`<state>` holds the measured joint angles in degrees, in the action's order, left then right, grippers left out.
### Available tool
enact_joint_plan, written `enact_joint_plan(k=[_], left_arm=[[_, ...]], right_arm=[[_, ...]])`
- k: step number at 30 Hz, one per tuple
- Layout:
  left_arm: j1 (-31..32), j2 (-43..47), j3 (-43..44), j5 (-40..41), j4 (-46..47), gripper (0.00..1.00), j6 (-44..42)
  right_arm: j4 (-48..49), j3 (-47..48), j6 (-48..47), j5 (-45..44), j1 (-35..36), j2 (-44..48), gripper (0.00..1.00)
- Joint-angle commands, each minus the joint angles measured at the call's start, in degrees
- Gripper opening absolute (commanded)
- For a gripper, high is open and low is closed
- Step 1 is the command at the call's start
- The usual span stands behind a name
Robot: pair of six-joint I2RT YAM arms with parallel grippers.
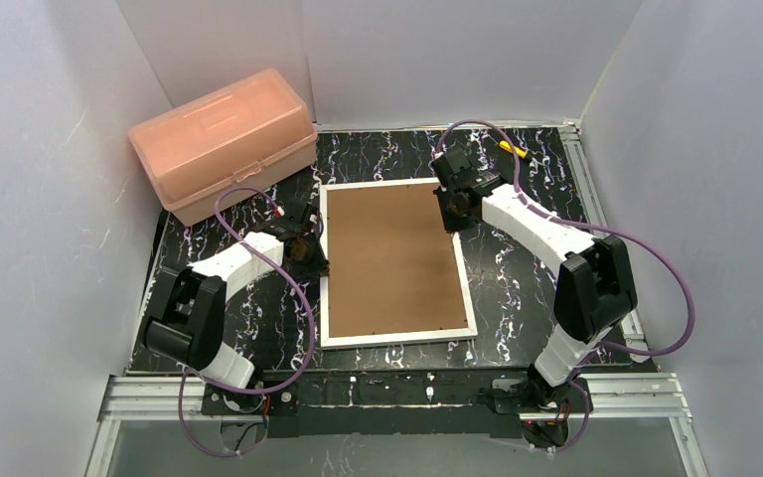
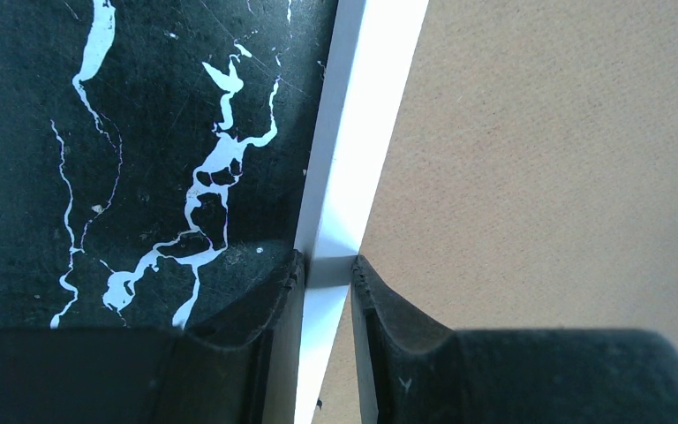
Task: Take the photo out of the frame
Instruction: Release the photo frame item from the photo frame.
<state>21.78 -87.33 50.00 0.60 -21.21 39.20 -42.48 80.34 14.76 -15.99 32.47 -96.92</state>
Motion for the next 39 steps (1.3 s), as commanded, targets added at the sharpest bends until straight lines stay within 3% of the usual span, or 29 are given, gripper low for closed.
enact_joint_plan(k=[1, 39], left_arm=[[-0.72, 0.41, -0.08, 4.75, -6.08, 0.0, -1.34], [-0.7, 0.59, -0.08, 5.64, -6.5, 0.0, -1.23]], right_arm=[[0.92, 0.65, -0.54, 0.67, -0.15, -1.09, 0.01], [-3.92, 2.35, 0.89, -7.12, -0.15, -5.01, 0.01]])
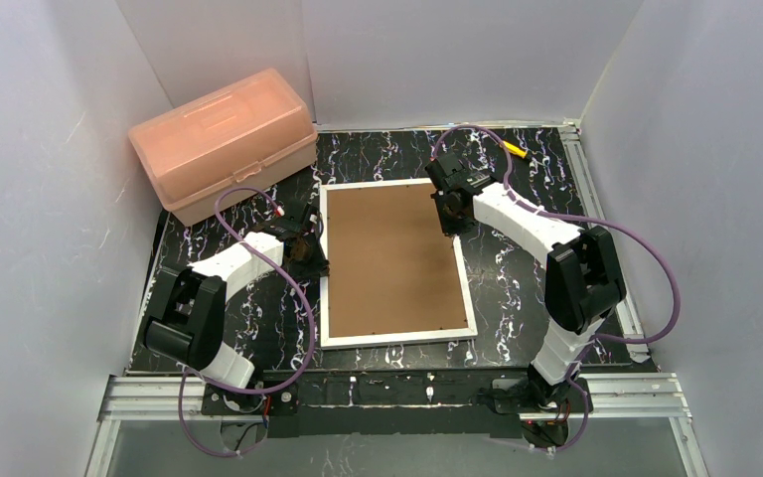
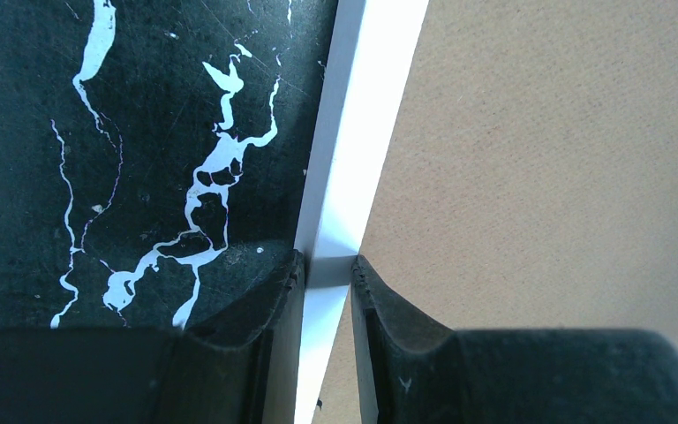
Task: Take the photo out of the frame
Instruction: Release the photo frame item from the photo frame.
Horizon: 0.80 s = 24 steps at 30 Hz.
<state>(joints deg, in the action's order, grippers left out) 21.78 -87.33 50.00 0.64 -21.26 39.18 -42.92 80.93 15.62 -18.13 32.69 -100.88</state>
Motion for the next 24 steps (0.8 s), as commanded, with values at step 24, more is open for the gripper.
enact_joint_plan(k=[24], left_arm=[[-0.75, 0.32, 0.01, 6.62, -6.96, 0.0, -1.3]], right_arm=[[-6.2, 2.87, 1.95, -12.59, -0.4, -1.93, 0.01]])
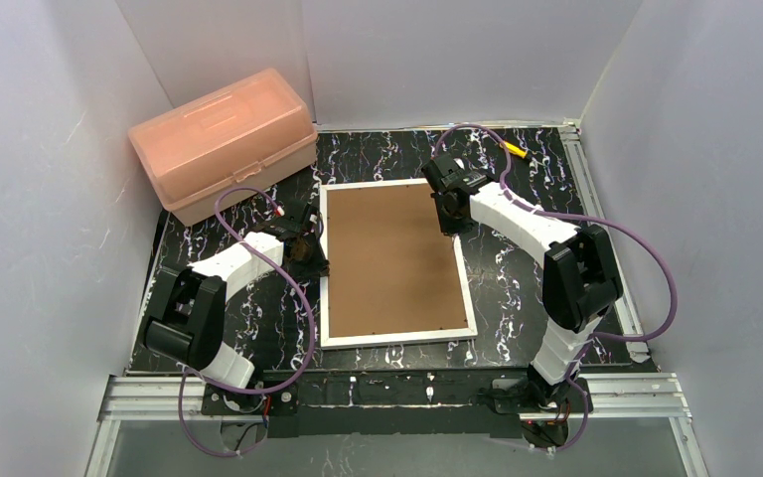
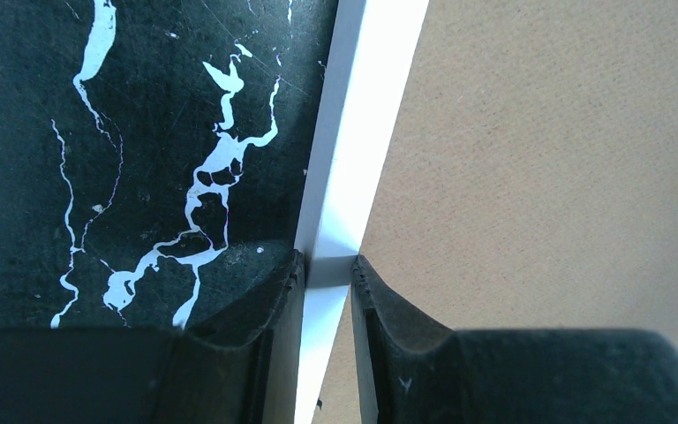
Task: Take the photo out of the frame
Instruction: Release the photo frame item from the photo frame.
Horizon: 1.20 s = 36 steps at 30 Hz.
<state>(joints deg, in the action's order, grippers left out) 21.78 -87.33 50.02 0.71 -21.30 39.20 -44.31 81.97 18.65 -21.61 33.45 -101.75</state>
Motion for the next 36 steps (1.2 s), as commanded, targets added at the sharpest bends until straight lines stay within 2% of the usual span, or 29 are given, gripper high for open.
enact_joint_plan(k=[1, 6, 11, 18, 22, 23, 25, 30, 33, 36], left_arm=[[-0.77, 0.32, 0.07, 6.52, -7.0, 0.0, -1.32], [-0.77, 0.24, -0.09, 5.98, -6.9, 0.0, -1.03], [-0.75, 0.63, -0.19, 4.32, -6.74, 0.0, 0.33], [-0.77, 3.42, -1.47, 3.47, -6.96, 0.0, 2.22], [-0.76, 4.62, -1.95, 2.97, -7.9, 0.0, 2.35], [-0.77, 5.12, -2.39, 1.76, -7.18, 0.01, 1.7], [-0.76, 6.62, -3.67, -0.45, -5.59, 0.1, 0.89], [-0.76, 11.57, -5.54, -0.71, -5.4, 0.31, 0.61], [-0.72, 14.27, -5.74, -2.01, -6.63, 0.42, -0.05], [-0.77, 17.63, -6.73, -3.29, -7.77, 0.48, 0.0]], right_arm=[[-4.81, 1.95, -1.03, -9.12, -1.18, -0.94, 0.01], [-1.84, 1.18, -1.19, -5.68, -1.18, 3.03, 0.01], [4.24, -1.47, -2.68, 3.93, -1.11, 9.18, 0.01], [2.85, -2.63, -2.3, 11.67, -1.12, 10.01, 0.01], [4.16, -6.46, -1.36, 20.22, -1.08, 13.28, 0.01], [5.12, -7.76, -0.77, 21.94, -1.1, 14.64, 0.01], [7.62, -10.27, 0.38, 25.84, -0.98, 17.16, 0.01], [13.62, -15.29, 3.64, 34.7, 0.03, 21.33, 0.01], [15.52, -17.04, 5.7, 36.09, 1.45, 22.06, 0.01], [16.36, -17.9, 7.28, 35.28, 3.55, 22.27, 0.01]])
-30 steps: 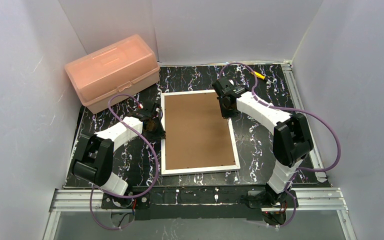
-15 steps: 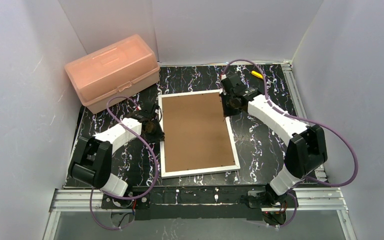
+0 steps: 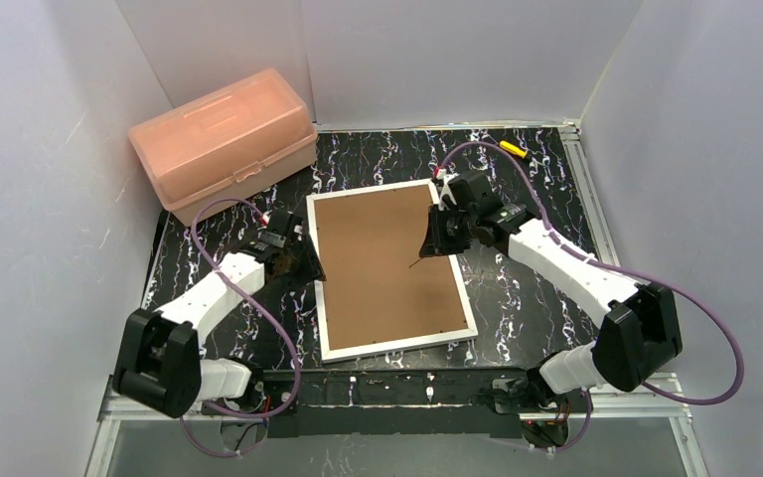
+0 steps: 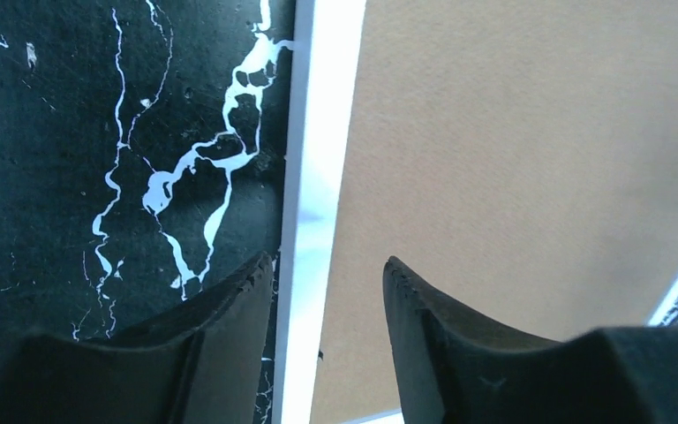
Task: Take the photo out of the frame
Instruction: Release the photo frame item from the photo frame.
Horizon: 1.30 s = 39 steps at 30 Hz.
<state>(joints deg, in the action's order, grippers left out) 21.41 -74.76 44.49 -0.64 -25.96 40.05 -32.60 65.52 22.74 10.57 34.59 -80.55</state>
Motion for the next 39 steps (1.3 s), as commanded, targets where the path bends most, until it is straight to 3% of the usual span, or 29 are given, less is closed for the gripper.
enact_joint_plan(k=[1, 4, 10, 19, 24, 30, 39], left_arm=[[-0.34, 6.24, -1.69, -2.17, -3.52, 0.52, -0.71], [-0.38, 9.23, -3.58, -3.35, -4.37, 0.6, -0.34], [-0.4, 13.72, -7.77, -6.45, -4.07, 0.66, 0.74], [-0.46, 15.39, -10.72, -8.81, -2.06, 0.65, 2.0], [-2.52, 18.25, -13.75, -11.69, 1.14, 0.65, 4.06], [-5.64, 16.95, -14.05, -14.93, 2.09, 0.56, 3.62], [-6.64, 13.6, -13.91, -19.14, 3.79, 0.54, 3.28]], right_arm=[[4.98, -1.96, 3.66, 2.71, 3.35, 1.26, 0.01], [6.2, -3.31, 4.25, 1.72, 6.56, 1.89, 0.01], [13.05, -8.53, 6.84, 2.36, 11.65, 3.48, 0.01], [31.22, -13.76, 19.67, -0.35, 20.9, 1.04, 0.01], [43.18, -16.34, 25.26, 2.2, 22.05, -3.2, 0.01], [49.01, -18.22, 27.7, 1.95, 22.56, -6.3, 0.01], [53.07, -19.09, 30.03, 3.83, 22.7, -11.13, 0.01]])
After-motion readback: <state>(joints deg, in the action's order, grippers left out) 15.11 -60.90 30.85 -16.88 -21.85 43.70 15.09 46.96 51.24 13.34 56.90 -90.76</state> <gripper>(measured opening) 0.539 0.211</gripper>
